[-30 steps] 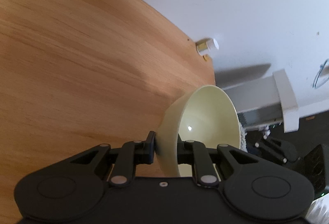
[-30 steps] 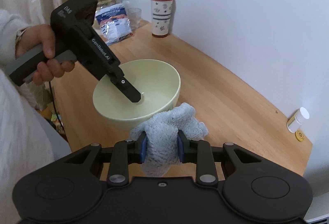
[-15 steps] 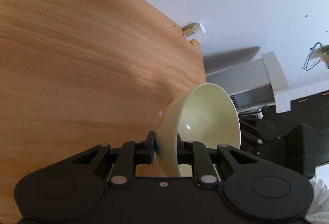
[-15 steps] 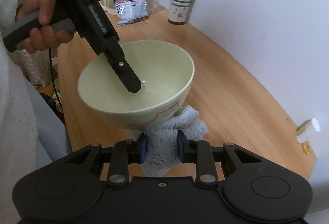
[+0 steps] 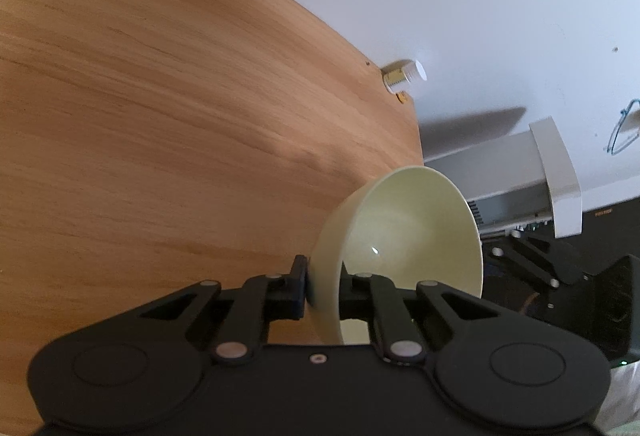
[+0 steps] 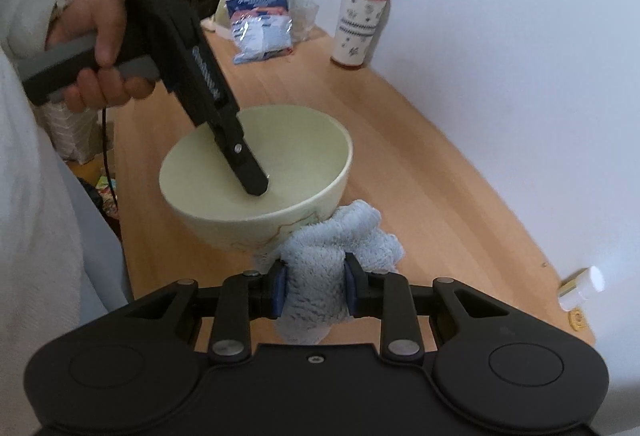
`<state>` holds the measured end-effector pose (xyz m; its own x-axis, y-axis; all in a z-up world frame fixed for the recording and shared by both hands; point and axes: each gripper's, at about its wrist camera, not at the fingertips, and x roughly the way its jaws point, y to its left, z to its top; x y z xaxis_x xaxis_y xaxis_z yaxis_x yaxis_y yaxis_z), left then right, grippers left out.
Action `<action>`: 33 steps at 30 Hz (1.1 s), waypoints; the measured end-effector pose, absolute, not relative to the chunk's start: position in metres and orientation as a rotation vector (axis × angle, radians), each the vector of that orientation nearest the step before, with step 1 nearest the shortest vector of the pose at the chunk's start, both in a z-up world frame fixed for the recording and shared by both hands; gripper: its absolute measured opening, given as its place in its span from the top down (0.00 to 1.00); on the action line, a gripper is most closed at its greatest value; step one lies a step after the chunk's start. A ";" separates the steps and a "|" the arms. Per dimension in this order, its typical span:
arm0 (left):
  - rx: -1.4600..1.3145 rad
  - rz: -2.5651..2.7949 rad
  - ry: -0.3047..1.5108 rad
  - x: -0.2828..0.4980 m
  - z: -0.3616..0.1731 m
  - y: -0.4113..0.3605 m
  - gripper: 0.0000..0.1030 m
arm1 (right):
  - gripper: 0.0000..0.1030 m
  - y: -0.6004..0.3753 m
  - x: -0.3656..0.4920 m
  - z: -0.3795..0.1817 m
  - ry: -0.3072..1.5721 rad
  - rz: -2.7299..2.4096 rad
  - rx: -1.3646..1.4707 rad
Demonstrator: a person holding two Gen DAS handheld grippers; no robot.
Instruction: Clean bowl
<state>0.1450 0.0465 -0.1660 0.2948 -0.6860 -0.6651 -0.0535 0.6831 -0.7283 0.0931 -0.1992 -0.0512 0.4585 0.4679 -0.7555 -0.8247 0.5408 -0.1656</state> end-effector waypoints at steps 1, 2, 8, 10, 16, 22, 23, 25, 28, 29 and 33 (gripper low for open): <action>-0.757 -0.464 1.214 0.144 -0.168 0.047 0.90 | 0.70 -0.201 0.094 -0.048 0.717 0.839 -0.550; -0.779 -0.452 1.207 0.142 -0.170 0.048 0.90 | 0.70 -0.203 0.096 -0.045 0.726 0.824 -0.523; -0.851 -0.407 1.209 0.142 -0.180 0.049 0.89 | 0.70 -0.218 0.113 -0.050 0.786 0.731 -0.303; -0.857 -0.407 1.208 0.143 -0.180 0.049 0.89 | 0.70 -0.225 0.118 -0.053 0.807 0.698 -0.220; -0.843 -0.424 1.201 0.144 -0.177 0.045 0.88 | 0.71 -0.272 0.143 -0.063 0.845 0.532 0.337; -0.850 -0.455 1.181 0.145 -0.173 0.042 0.88 | 0.71 -0.284 0.151 -0.093 0.869 0.459 0.695; -0.847 -0.451 1.180 0.145 -0.172 0.041 0.88 | 0.71 -0.285 0.150 -0.103 0.883 0.454 0.761; -0.845 -0.447 1.181 0.145 -0.172 0.042 0.89 | 0.71 -0.290 0.148 -0.115 0.899 0.449 0.864; -0.844 -0.435 1.184 0.143 -0.173 0.044 0.88 | 0.71 -0.295 0.147 -0.131 0.928 0.445 0.977; -0.841 -0.432 1.183 0.142 -0.173 0.044 0.88 | 0.71 -0.294 0.146 -0.135 0.937 0.442 0.991; -0.840 -0.444 1.179 0.141 -0.172 0.042 0.88 | 0.71 -0.289 0.143 -0.147 0.988 0.417 1.006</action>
<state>0.1413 0.0423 -0.1718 0.3470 -0.7000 -0.6242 -0.1150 0.6287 -0.7691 0.1429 -0.2887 -0.1472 0.5213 0.6958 -0.4941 0.1319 0.5063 0.8522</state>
